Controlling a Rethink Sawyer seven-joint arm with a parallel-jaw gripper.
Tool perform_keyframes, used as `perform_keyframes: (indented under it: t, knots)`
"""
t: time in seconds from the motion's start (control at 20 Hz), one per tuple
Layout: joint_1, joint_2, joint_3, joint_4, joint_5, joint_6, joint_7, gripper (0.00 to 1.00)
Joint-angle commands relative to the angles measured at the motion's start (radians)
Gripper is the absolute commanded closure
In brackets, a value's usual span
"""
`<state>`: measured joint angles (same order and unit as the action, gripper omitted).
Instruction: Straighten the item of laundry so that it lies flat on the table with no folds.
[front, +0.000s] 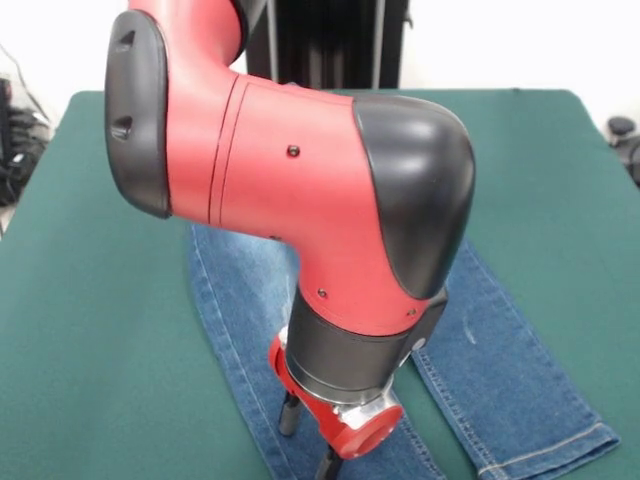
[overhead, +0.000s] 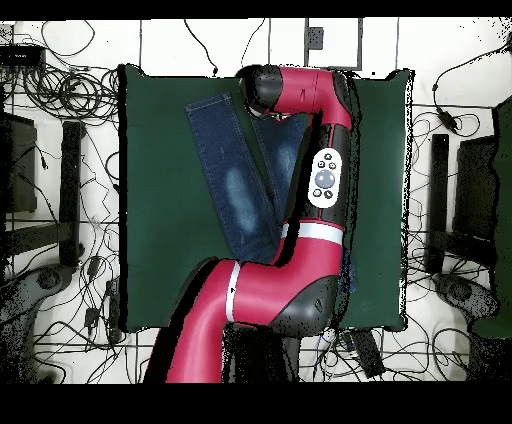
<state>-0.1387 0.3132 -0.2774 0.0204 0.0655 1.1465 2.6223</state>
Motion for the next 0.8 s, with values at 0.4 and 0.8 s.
perform_keyframes:
  t: [0.4, 0.8]
  knots:
    - [0.055, 0.165, 0.000, 0.051, 0.114, 0.042, 0.134, 0.00]
    - [0.054, 0.184, -0.026, 0.045, 0.162, -0.033, 0.123, 0.00]
